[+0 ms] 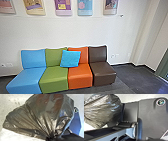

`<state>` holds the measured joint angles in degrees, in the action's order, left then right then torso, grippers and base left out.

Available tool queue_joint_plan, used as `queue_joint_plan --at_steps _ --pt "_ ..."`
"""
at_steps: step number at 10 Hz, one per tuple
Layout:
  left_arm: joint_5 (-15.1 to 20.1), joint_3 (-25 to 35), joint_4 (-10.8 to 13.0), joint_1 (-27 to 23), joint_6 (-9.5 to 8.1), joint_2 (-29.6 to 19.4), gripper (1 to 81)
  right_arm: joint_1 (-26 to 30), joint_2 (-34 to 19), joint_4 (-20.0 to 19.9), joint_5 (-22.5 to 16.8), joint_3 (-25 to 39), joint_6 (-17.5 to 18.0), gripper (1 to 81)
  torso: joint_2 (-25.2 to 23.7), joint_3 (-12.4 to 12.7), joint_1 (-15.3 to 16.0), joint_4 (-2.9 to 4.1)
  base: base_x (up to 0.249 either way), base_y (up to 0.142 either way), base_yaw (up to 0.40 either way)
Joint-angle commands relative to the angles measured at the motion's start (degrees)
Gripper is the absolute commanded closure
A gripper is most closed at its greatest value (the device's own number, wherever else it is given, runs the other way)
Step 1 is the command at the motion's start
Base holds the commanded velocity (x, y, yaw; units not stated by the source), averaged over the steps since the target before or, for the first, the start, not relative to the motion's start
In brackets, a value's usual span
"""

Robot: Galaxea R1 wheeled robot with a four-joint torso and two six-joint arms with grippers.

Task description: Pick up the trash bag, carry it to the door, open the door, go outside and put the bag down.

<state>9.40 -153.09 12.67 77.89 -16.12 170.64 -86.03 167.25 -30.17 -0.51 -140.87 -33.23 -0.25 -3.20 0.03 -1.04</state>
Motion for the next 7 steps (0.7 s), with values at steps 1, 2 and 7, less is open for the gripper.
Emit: queue_joint_plan --at_steps 1,2,7 --pt "3.3 0.1 0.3 -3.5 0.47 -0.3 81.1 2.7 -0.1 0.4 -4.3 0.3 -0.3 1.0 0.0 0.0 0.0 0.00 0.000 0.000 0.000" --pt "3.2 0.1 0.3 -3.5 0.47 -0.2 81.1 2.7 0.0 0.4 -4.3 0.1 -0.3 1.0 0.0 0.0 0.0 0.00 0.000 0.000 0.000" --pt "3.2 -0.7 0.3 -3.7 1.97 -0.1 81.1 2.4 3.1 0.6 -4.3 -5.9 -0.3 1.0 0.0 0.0 0.0 0.00 0.000 0.000 0.000"
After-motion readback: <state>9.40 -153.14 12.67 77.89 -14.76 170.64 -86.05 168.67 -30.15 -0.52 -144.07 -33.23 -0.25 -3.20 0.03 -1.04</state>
